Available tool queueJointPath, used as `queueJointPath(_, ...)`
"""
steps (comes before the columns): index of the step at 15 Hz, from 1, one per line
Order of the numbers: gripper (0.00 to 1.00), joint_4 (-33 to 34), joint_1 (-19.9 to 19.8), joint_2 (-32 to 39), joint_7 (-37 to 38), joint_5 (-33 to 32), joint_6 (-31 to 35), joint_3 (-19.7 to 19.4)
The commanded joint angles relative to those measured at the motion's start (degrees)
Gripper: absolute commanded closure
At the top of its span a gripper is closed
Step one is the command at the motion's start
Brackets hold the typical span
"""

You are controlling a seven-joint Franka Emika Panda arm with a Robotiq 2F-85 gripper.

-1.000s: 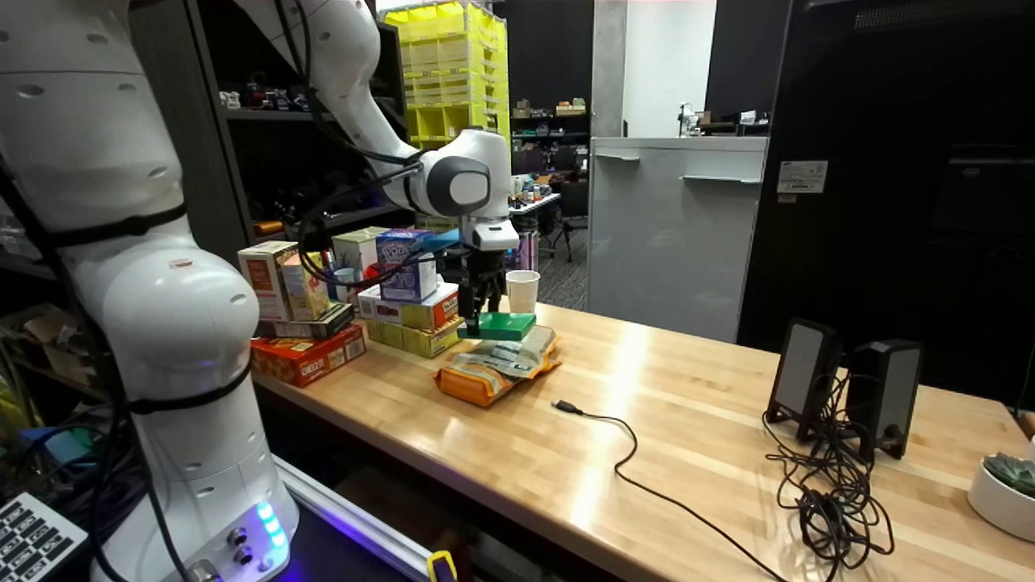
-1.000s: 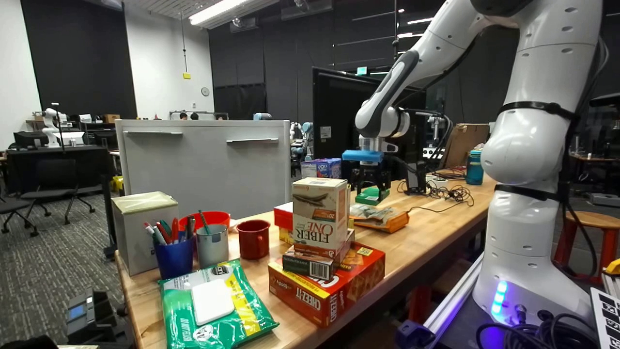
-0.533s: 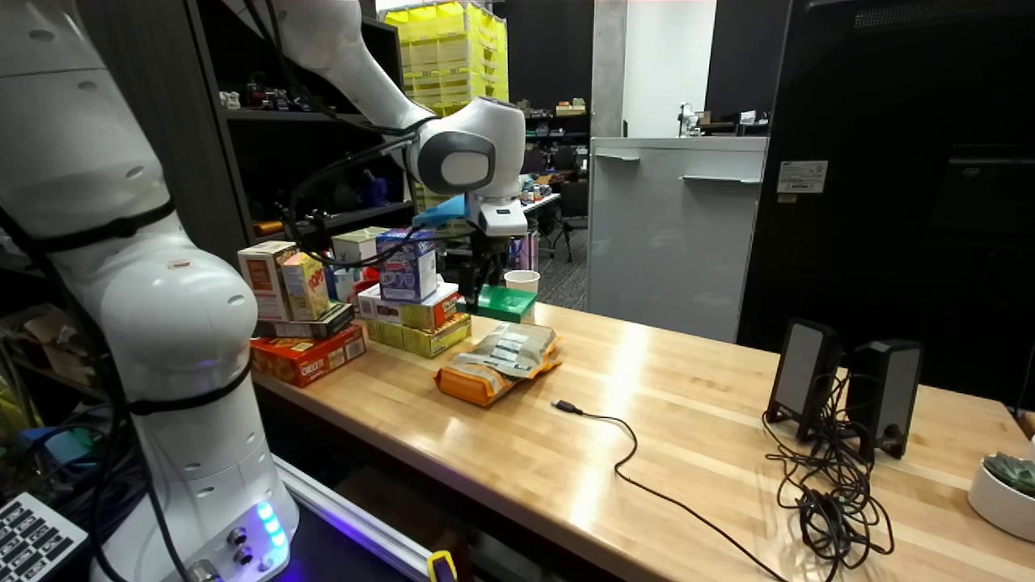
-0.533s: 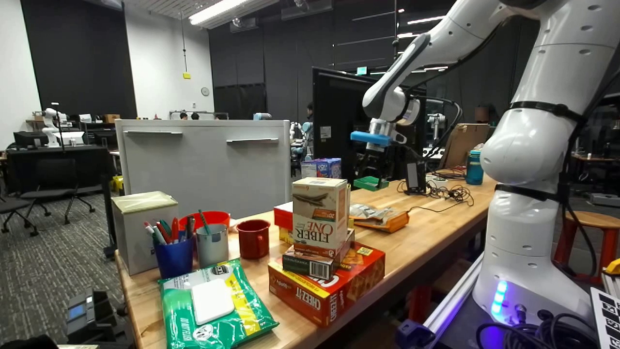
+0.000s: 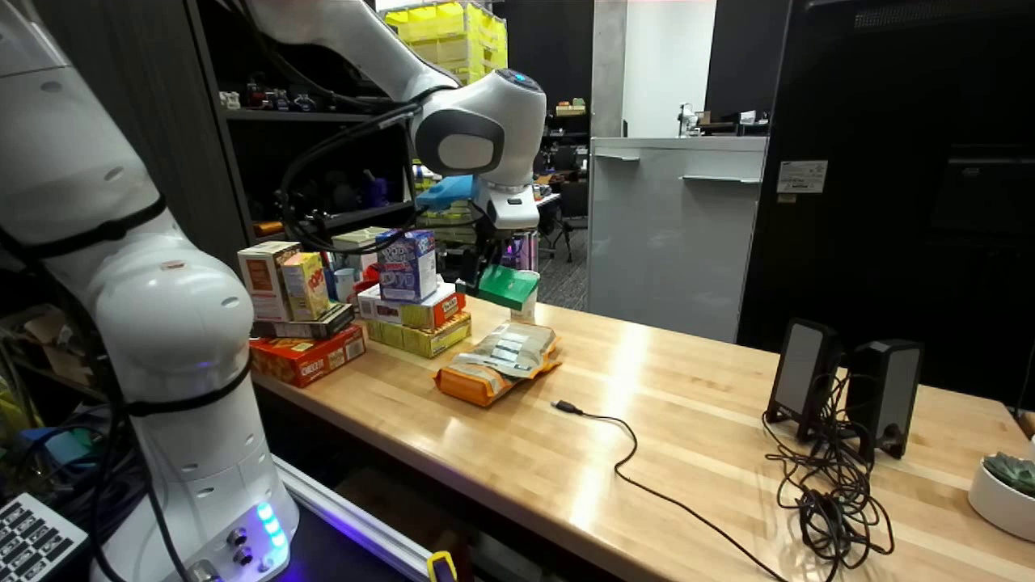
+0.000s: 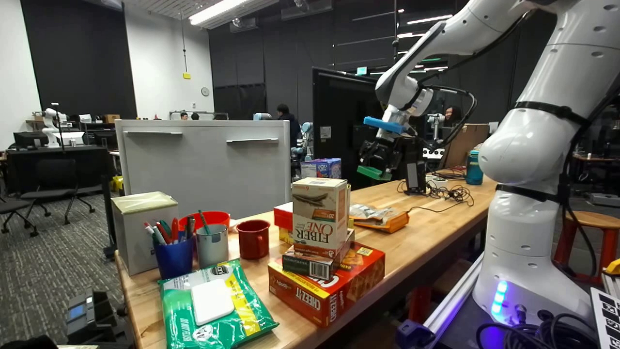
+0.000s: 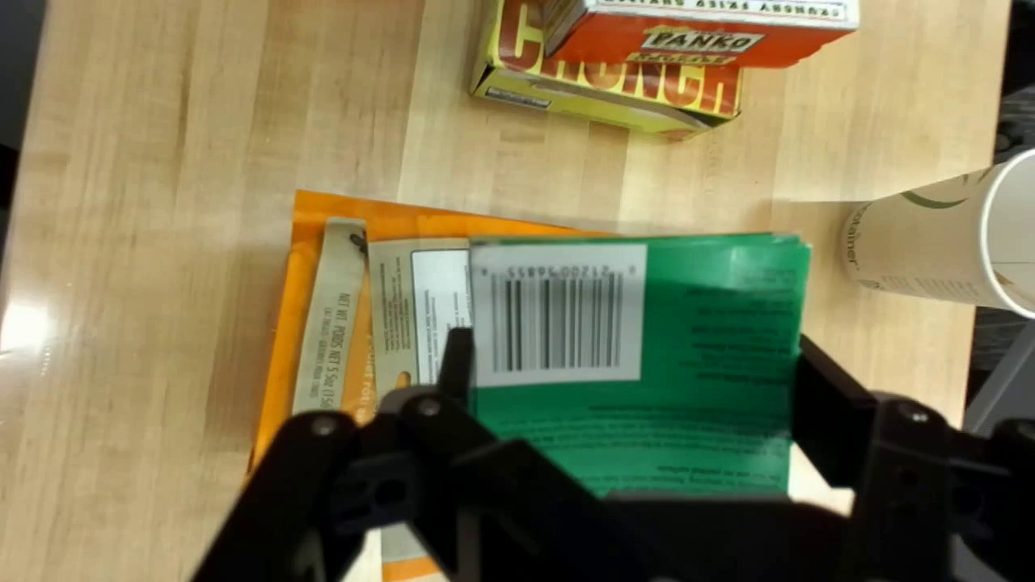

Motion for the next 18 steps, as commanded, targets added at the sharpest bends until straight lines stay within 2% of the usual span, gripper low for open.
queueJointPath(1, 0.37, 0.3, -0.3, -2.0, -4.8, 7.7, -2.1, -1.2)
queueJointPath(18, 0.37, 5.7, -0.6, 8.7, -15.0, 44.5, 4.6, -0.1)
